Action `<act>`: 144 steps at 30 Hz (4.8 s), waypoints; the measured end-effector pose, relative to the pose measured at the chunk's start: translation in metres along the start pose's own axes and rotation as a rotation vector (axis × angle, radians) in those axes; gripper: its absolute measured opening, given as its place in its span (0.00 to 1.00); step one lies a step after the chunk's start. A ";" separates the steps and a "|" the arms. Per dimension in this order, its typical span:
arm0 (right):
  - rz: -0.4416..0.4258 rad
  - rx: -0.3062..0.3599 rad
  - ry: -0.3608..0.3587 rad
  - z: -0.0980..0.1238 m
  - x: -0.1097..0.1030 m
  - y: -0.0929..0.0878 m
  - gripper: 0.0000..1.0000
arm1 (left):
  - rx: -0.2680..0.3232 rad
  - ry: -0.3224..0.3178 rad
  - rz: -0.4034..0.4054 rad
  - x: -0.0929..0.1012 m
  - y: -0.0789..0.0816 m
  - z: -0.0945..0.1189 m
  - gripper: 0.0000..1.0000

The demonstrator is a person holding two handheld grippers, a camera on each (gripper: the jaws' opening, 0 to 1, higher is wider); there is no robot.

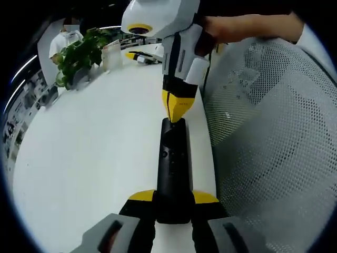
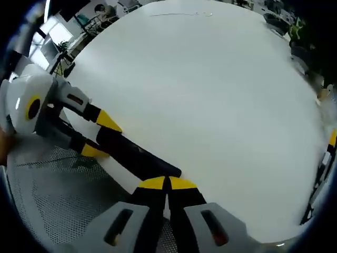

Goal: Press the specified remote control buttons in sequence, fully releasing each button before pressing the next.

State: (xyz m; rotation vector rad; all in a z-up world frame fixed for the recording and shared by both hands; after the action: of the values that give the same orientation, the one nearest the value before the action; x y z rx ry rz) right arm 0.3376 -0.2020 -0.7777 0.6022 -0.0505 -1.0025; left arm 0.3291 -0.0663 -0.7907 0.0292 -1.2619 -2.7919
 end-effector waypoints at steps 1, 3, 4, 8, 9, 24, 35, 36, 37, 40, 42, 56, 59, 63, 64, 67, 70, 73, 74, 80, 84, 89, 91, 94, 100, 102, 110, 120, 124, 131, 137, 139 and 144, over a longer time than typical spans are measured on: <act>0.009 0.001 0.002 0.000 0.001 0.000 0.00 | 0.000 0.000 0.000 0.000 0.000 0.000 0.24; -0.041 0.007 0.007 0.000 0.003 0.000 0.00 | 0.000 0.001 0.001 0.000 0.000 0.000 0.24; -0.074 0.011 0.010 0.000 0.003 0.000 0.00 | 0.000 0.002 0.001 0.000 0.000 0.000 0.24; -0.111 0.027 0.026 0.002 0.006 -0.001 0.00 | 0.001 0.004 0.003 0.000 0.000 0.000 0.24; -0.126 0.022 0.025 0.002 0.006 0.000 0.00 | 0.002 0.005 0.006 0.000 0.000 0.000 0.24; -0.176 0.012 0.056 0.001 0.000 0.003 0.00 | -0.002 0.005 0.003 0.001 0.000 0.000 0.25; -0.207 0.002 0.070 -0.002 -0.002 0.000 0.00 | -0.004 0.003 0.000 0.000 0.000 0.000 0.25; -0.213 0.004 0.071 -0.002 -0.002 0.000 0.00 | -0.005 0.003 -0.001 0.000 0.000 0.000 0.25; -0.219 0.004 0.073 -0.002 -0.001 0.000 0.00 | -0.005 0.002 -0.002 0.000 0.000 0.000 0.25; -0.241 0.009 0.080 -0.002 0.000 0.000 0.00 | -0.008 0.001 -0.005 0.000 0.000 0.000 0.25; -0.224 0.016 0.080 -0.002 -0.002 0.000 0.00 | -0.010 0.000 -0.008 0.000 0.000 0.000 0.25; -0.111 0.024 0.036 -0.005 -0.006 0.001 0.00 | -0.010 0.000 -0.006 0.000 0.001 0.000 0.25; -0.149 0.033 0.053 -0.004 -0.005 0.000 0.00 | -0.008 0.002 -0.005 0.000 0.000 0.000 0.25; -0.181 0.018 0.062 -0.004 -0.004 0.002 0.00 | -0.003 0.004 -0.002 0.000 0.000 0.000 0.25; -0.181 0.015 0.060 -0.004 -0.004 0.002 0.00 | -0.002 0.004 -0.001 0.000 0.000 0.000 0.25; -0.155 0.020 0.057 -0.003 -0.007 0.004 0.00 | -0.001 0.004 -0.003 0.000 0.000 0.000 0.25; -0.141 0.030 0.071 -0.004 -0.010 0.006 0.00 | -0.003 0.004 -0.006 0.001 0.000 0.000 0.25; -0.143 0.024 0.081 -0.005 -0.011 0.005 0.00 | -0.006 0.003 -0.008 0.001 0.001 0.000 0.25; -0.144 0.019 0.083 -0.005 -0.011 0.004 0.00 | -0.006 0.003 -0.008 0.001 0.001 0.000 0.25; -0.170 0.022 0.099 -0.005 -0.012 0.005 0.00 | -0.003 0.003 -0.006 0.001 0.001 0.000 0.25; -0.176 0.020 0.090 -0.005 -0.011 0.004 0.00 | 0.000 0.002 -0.008 0.001 0.002 -0.002 0.25; -0.182 0.014 0.088 -0.006 -0.010 0.002 0.00 | 0.002 -0.001 -0.010 0.002 0.004 -0.003 0.25; -0.189 0.014 0.089 -0.006 -0.010 0.002 0.00 | 0.002 -0.001 -0.009 0.002 0.003 -0.003 0.25; -0.224 0.018 0.096 -0.005 -0.009 0.001 0.00 | 0.002 0.001 -0.006 0.002 0.004 -0.003 0.25; -0.216 0.030 0.088 -0.006 -0.010 0.002 0.00 | -0.001 0.002 -0.003 0.001 0.003 -0.004 0.25; -0.221 0.027 0.083 -0.007 -0.010 0.002 0.00 | -0.001 0.002 -0.003 0.001 0.004 -0.004 0.25; -0.264 -0.010 0.020 -0.008 -0.012 0.004 0.00 | 0.015 0.015 0.009 0.001 0.004 -0.005 0.25; -0.242 0.003 0.042 -0.007 -0.011 0.004 0.00 | 0.030 0.015 0.009 0.002 0.005 -0.006 0.25; -0.260 0.017 0.041 -0.007 -0.011 0.005 0.00 | 0.034 0.018 0.010 0.002 0.005 -0.006 0.25; -0.254 0.088 0.041 -0.009 -0.010 0.015 0.00 | 0.030 0.017 0.008 0.002 0.005 -0.006 0.25; -0.259 0.081 0.058 -0.014 -0.013 0.014 0.00 | 0.029 0.017 0.007 0.002 0.005 -0.006 0.25; -0.250 0.081 0.056 -0.014 -0.013 0.014 0.00 | 0.029 0.017 0.007 0.002 0.005 -0.006 0.25; -0.189 0.092 0.029 -0.016 -0.015 0.013 0.00 | 0.030 0.018 0.010 0.002 0.005 -0.006 0.25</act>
State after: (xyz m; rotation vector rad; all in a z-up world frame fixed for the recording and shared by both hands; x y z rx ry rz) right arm 0.3445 -0.1779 -0.7809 0.7147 -0.0142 -1.1788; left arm 0.3279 -0.0746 -0.7909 0.0492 -1.2956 -2.7579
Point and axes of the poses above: the point that each gripper's makers call its tool centre point, and the gripper's own axes: z roughly backward along the fingers, x roughly to its right, y roughly out of its top, the point moved 5 cm from there along z, roughly backward along the fingers, and after that the axes turned 14 degrees about x, right-handed, at the moved point
